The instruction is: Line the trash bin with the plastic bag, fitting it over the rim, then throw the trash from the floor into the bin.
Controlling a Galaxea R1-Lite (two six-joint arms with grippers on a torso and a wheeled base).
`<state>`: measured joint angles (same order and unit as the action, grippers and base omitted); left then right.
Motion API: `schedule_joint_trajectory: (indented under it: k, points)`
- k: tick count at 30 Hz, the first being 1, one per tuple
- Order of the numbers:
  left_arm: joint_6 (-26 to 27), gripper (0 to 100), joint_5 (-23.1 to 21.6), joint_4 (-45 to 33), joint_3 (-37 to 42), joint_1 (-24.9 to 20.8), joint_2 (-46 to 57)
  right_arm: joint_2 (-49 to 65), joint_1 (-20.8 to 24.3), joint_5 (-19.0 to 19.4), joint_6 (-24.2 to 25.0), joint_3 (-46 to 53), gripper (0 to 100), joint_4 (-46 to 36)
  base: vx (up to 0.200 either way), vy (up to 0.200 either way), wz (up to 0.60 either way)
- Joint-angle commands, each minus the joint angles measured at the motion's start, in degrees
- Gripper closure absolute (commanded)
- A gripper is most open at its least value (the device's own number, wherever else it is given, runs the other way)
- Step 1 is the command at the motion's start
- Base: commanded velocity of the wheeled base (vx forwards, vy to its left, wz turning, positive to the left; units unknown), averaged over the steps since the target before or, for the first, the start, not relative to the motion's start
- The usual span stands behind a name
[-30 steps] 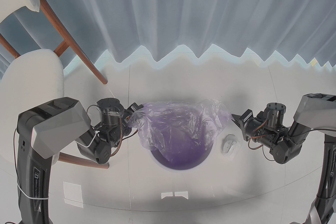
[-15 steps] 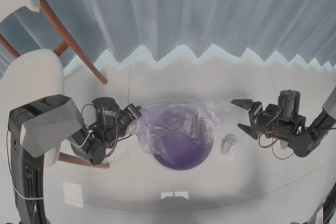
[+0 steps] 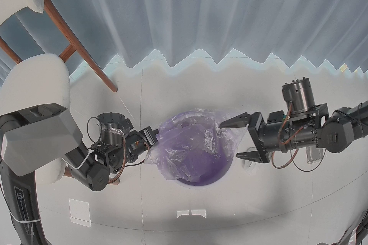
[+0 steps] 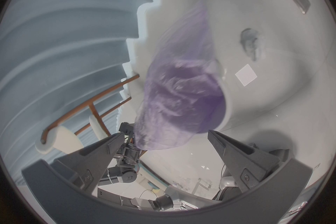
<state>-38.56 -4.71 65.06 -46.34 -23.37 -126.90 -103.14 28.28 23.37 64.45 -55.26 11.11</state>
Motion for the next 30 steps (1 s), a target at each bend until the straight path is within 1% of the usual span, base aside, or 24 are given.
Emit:
schedule_joint_trajectory:
  k: [1, 3, 6, 11, 15, 20, 24, 25, 27, 30]
  points:
    - [1.8, 100, -0.7, -0.2, 3.9, -2.5, 2.3, -5.9, 6.2, 0.1, -0.3, -5.8, 0, -0.8, 0.000, 0.000, 0.00]
    - [1.8, 100, -0.7, 0.1, 4.5, -3.1, 2.4, -7.8, 7.4, -0.2, -0.2, -7.1, 0, -1.0, 0.000, 0.000, 0.00]
    - [1.9, 100, -0.7, 0.3, 4.8, -3.3, 2.3, -10.1, 7.7, -0.8, -0.1, -9.8, 0, -3.0, 0.000, 0.000, 0.00]
    - [1.9, 100, -0.7, 0.4, 5.0, -3.6, 2.5, -14.4, 6.5, -1.1, 0.0, -20.9, 0, -14.3, 0.000, 0.000, 0.00]
    - [2.0, 100, -0.7, 0.4, 5.4, -3.9, 2.5, -17.8, 6.6, -1.1, 0.0, -27.4, 0, -20.7, 0.000, 0.000, 0.00]
    - [2.3, 100, -0.7, 0.4, 5.9, -4.3, 2.3, -20.9, 6.8, -1.1, -0.1, -31.7, 0, -24.3, 0.000, 0.000, 0.00]
    - [4.1, 100, -1.0, 0.4, 6.9, -4.4, 2.4, -23.3, 6.7, -1.1, -0.1, -34.9, 0, -26.6, 0.000, 0.000, 0.00]
    - [4.5, 100, -1.0, 0.4, 7.2, -4.5, 2.3, -24.0, 6.7, -1.2, -0.2, -36.8, 0, -28.3, 0.000, 0.000, 0.00]
    - [4.5, 100, -1.1, 0.4, 7.3, -4.7, 2.3, -24.7, 6.6, -1.1, -0.3, -39.2, 0, -30.9, 0.000, 0.000, 0.00]
    - [4.5, 100, -1.0, 0.4, 7.3, -4.7, 2.3, -25.5, 6.7, -1.5, -0.4, -40.5, 0, -32.0, 0.000, 0.000, 0.00]
